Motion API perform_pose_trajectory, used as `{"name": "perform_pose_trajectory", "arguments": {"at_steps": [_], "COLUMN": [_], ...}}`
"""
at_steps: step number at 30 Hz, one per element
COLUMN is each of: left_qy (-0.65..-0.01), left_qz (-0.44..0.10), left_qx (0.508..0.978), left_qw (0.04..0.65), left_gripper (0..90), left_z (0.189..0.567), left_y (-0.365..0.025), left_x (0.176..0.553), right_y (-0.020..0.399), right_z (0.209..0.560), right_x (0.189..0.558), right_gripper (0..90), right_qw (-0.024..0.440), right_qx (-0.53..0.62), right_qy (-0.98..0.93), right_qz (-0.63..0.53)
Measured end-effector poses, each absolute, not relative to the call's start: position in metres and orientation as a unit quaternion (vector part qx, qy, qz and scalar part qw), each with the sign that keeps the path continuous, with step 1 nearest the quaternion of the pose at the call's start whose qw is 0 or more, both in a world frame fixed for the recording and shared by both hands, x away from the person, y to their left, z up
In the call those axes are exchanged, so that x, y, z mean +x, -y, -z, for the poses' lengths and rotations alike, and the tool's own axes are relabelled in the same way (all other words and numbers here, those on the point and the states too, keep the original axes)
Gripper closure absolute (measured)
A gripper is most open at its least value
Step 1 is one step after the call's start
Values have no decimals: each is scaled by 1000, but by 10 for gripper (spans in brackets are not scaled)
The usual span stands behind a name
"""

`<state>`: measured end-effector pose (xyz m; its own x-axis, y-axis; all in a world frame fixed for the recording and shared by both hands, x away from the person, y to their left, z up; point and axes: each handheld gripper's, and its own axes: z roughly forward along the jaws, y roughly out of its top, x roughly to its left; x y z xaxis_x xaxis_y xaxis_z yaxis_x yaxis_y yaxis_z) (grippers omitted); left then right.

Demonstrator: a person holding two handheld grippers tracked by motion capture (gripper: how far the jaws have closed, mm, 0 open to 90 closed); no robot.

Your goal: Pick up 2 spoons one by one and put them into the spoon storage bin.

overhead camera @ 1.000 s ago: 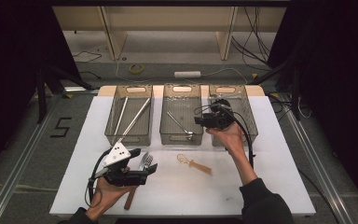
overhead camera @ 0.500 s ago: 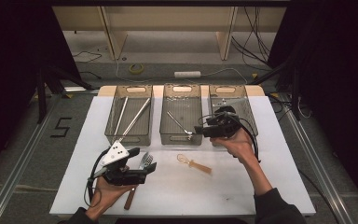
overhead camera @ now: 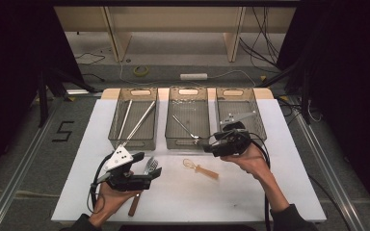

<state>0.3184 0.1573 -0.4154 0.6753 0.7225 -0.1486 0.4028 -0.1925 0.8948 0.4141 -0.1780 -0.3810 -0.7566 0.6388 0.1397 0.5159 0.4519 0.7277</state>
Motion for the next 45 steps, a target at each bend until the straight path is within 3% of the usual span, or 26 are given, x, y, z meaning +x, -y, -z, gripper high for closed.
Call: {"name": "perform_pose_trajectory", "arguments": {"at_steps": [18, 45], "left_qy": [-374, -383], "left_qz": [-150, -151], "left_qx": [746, 737], "left_qw": [530, 536], "left_gripper": [166, 164], "left_z": [414, 414], "left_y": [-161, -165], "left_x": [318, 318], "right_y": [166, 152], "right_z": [406, 450], "right_x": [407, 407], "right_gripper": [298, 559], "right_qw": [47, 23], "right_qx": [304, 289], "right_qy": [-896, -935], "right_qz": [-320, -203]}}
